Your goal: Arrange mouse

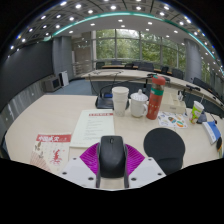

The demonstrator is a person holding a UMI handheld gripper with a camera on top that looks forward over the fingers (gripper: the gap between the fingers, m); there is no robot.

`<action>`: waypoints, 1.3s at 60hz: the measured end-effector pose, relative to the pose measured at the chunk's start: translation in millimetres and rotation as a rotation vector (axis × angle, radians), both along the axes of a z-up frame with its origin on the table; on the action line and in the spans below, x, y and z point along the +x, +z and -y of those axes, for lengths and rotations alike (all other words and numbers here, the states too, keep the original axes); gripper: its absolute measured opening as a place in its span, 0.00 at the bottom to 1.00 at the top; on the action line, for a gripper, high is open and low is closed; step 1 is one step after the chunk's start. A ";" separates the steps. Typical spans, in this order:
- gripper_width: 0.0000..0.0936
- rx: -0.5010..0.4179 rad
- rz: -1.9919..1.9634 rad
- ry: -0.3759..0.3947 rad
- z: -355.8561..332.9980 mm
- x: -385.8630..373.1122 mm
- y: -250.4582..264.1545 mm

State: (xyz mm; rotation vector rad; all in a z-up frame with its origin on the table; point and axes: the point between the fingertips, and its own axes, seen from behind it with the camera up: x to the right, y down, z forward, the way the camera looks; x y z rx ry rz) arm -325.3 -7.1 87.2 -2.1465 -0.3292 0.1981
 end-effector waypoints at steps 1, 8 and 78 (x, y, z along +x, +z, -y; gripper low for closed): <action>0.33 0.013 -0.007 -0.005 -2.5 2.1 8.7; 0.33 0.082 -0.049 -0.036 -28.8 36.5 59.4; 0.91 -0.107 0.062 -0.194 -91.5 209.7 -16.2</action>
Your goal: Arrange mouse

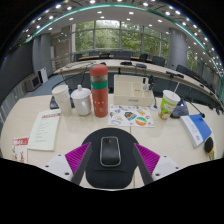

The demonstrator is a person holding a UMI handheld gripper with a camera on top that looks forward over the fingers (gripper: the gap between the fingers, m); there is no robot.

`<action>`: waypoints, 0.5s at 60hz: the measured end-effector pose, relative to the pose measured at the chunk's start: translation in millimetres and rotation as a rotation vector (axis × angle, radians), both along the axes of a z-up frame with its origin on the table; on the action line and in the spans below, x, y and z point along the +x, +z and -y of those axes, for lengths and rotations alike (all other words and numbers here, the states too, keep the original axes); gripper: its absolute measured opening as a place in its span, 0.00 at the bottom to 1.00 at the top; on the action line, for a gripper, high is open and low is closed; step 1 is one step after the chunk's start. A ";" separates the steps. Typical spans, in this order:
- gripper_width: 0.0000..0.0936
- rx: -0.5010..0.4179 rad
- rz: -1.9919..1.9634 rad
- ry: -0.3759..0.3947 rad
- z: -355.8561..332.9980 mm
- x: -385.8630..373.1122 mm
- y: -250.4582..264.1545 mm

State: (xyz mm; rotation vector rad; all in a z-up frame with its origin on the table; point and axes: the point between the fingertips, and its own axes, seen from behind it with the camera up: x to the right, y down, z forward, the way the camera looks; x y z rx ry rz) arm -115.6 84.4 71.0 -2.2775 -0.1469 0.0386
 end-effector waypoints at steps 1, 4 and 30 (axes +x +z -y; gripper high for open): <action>0.91 0.007 0.002 0.003 6.2 -1.0 7.2; 0.91 0.022 0.015 0.000 26.6 -1.4 29.9; 0.91 0.114 0.041 -0.098 237.3 -27.4 149.8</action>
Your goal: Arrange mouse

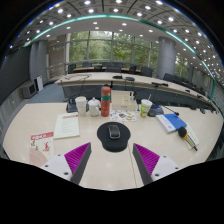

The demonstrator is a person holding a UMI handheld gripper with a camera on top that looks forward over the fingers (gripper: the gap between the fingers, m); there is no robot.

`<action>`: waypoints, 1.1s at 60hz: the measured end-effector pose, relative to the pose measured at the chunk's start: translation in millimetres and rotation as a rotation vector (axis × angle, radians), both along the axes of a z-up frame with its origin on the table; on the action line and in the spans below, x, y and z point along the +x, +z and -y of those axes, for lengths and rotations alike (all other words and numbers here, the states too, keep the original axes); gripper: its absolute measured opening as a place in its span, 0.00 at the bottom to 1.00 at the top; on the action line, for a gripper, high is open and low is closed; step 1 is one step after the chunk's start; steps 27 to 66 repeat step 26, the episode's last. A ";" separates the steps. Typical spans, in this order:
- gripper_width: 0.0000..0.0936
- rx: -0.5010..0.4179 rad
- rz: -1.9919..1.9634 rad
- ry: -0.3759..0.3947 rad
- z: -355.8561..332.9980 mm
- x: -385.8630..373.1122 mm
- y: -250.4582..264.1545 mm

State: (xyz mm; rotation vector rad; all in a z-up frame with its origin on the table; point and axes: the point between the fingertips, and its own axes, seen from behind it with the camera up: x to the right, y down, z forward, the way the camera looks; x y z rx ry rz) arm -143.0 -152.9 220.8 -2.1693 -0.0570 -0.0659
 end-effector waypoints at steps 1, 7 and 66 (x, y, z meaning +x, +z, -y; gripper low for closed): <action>0.92 0.004 0.002 -0.003 6.5 -1.1 1.0; 0.91 0.011 0.017 -0.016 41.4 -8.2 6.4; 0.91 0.026 0.004 -0.034 86.9 -22.4 12.7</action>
